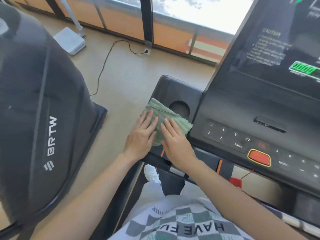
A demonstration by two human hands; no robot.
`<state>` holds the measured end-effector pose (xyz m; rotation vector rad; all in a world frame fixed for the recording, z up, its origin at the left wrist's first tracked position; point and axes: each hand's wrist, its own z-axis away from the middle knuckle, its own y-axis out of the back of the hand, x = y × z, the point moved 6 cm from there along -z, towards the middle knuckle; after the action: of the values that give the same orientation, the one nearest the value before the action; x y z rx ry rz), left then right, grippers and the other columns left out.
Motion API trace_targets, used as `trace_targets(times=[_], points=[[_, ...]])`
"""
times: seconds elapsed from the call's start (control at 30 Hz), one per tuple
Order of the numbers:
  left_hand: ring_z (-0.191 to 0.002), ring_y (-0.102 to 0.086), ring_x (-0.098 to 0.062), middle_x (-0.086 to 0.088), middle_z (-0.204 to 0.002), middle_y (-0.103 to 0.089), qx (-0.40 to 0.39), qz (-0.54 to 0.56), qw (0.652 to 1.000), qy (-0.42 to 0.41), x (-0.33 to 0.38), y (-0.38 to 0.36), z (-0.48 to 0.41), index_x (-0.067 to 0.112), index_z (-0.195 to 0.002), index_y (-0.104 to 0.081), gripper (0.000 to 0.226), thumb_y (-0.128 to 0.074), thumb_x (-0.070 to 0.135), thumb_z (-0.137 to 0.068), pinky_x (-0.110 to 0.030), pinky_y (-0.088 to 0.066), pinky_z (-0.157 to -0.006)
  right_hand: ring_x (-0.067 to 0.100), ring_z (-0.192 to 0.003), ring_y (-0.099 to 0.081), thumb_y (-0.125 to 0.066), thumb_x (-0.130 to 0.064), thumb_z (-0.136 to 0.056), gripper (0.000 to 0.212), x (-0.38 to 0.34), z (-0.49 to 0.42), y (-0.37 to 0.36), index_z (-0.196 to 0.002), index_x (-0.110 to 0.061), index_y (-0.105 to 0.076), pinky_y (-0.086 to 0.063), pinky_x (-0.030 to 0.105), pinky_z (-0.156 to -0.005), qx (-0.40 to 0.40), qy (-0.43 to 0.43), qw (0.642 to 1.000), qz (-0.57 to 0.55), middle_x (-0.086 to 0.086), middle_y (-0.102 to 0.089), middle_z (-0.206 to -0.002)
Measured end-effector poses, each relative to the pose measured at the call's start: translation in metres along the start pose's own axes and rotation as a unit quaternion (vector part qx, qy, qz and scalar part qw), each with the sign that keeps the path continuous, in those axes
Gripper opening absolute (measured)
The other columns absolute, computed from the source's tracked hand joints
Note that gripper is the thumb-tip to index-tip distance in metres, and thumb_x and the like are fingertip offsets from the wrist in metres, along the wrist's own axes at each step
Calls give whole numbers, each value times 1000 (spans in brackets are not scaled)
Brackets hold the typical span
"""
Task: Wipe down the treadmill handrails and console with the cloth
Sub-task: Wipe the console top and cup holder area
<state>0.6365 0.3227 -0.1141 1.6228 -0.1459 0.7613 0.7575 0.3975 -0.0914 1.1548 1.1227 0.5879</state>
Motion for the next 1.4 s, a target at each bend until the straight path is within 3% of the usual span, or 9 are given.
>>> trace_targets(times=[0.13,0.23,0.4,0.57,0.7,0.87,1.1,1.23,1.4], points=[[-159,-3,-17,8,-170,-6,-26,24,999,-2,-12,0,-16,23,-161,-29,57,-48,19,-107,-37,-26,-123,33,-155,-12,-24,-30,-104,59,2,-4,-17,-157,-2,-26,-23,51,-123,-76,-42,994,73,17,-18,-166],[-158,4,-14,11,-168,6,-48,68,997,-2,-18,2,-40,27,-161,-15,60,-44,21,-109,-29,-16,-122,30,-156,-4,-21,-38,-107,61,9,-26,-16,-160,-7,-18,-13,47,-126,-87,-67,990,90,13,-9,-168],[-159,5,-22,4,-170,12,-86,98,991,12,-24,-3,-87,23,-163,-10,60,-38,25,-110,-38,-9,-129,20,-154,18,-8,-51,-105,66,34,-63,-2,-160,-16,5,9,40,-125,-129,-90,984,82,4,13,-168],[-159,3,-28,-9,-171,7,-104,102,989,-3,-16,-1,-137,14,-162,-14,59,-39,22,-109,-44,-8,-130,20,-154,17,-9,-49,-106,66,61,-94,16,-161,-14,4,8,40,-126,-132,-113,980,100,5,12,-168],[-159,5,-25,-4,-172,7,-132,102,986,15,-15,3,-174,20,-163,-15,58,-40,24,-111,-41,-7,-130,21,-155,15,-10,-49,-107,67,88,-120,30,-160,-13,7,6,40,-126,-149,-139,972,117,8,14,-168],[-159,-3,-33,-9,-172,-11,-177,61,982,9,-13,-4,-214,23,-161,-27,53,-39,33,-110,-44,-3,-129,24,-156,9,-11,-47,-108,66,118,-140,41,-160,-9,4,3,40,-126,-163,-205,957,126,12,7,-169],[-158,11,-34,0,-173,0,-142,-42,988,-41,-1,-2,-172,29,-162,-20,54,-36,34,-111,-49,-13,-128,31,-155,11,-25,-40,-107,72,94,-99,31,-158,-4,11,3,44,-126,-160,-147,952,217,16,14,-167],[-158,2,-38,-2,-172,-14,-126,-91,982,-107,-4,-6,-121,27,-160,-33,57,-26,45,-106,-55,-16,-126,35,-156,-1,-29,-41,-106,69,75,-60,24,-159,-3,-8,-4,45,-126,-142,-132,970,147,21,0,-167],[-157,-11,-39,-3,-167,-29,-104,-134,975,-145,7,-7,-69,24,-156,-43,53,-31,39,-106,-55,-13,-127,31,-146,-37,-33,-37,-99,64,46,-17,17,-152,-1,-37,-24,48,-123,-121,-84,977,156,17,-44,-154]])
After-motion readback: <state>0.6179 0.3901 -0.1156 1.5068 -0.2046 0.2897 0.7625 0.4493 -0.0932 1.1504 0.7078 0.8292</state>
